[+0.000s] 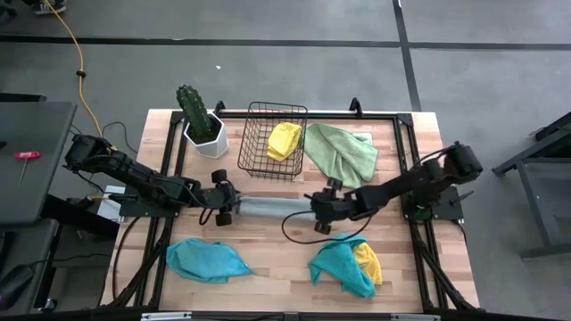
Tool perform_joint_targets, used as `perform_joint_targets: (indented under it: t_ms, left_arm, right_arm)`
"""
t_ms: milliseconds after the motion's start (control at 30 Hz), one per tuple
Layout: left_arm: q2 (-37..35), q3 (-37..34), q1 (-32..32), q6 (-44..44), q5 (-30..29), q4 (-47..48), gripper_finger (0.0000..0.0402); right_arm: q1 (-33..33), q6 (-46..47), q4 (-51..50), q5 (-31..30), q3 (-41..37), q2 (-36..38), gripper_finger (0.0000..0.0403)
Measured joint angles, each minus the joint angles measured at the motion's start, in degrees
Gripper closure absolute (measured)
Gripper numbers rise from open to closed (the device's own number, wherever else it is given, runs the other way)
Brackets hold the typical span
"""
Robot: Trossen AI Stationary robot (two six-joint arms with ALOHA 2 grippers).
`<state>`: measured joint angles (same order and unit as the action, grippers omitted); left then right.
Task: Fold microfiber towels
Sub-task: Fold the gray microfiber cloth
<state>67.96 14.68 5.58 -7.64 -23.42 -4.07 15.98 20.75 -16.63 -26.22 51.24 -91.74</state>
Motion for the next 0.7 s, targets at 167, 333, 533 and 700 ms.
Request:
perform_joint_targets:
  t_ms: [167,333,533,700]
  left_arm:
    - [-2.0,3.3,0.0,3.2,0.0,4.7,0.0264]
    - [-5.3,4.8,0.0,3.4,-1.2,8.0,0.0262]
    - [-5.7,4.8,0.1,-0.1,-0.7,8.7,0.0263]
    - [-5.6,4.8,0.1,0.4,1.2,10.2,0.0265]
  right_arm:
    - [1.4,5.6,-5.3,-0.6,0.0,5.7,0.0226]
    - [2.6,26.8,-20.1,-0.5,0.0,7.1,0.0226]
    - [4.1,44.0,-15.9,2.8,-4.4,7.1,0.0226]
    - [0.4,48.5,6.5,10.0,-14.1,7.1,0.0226]
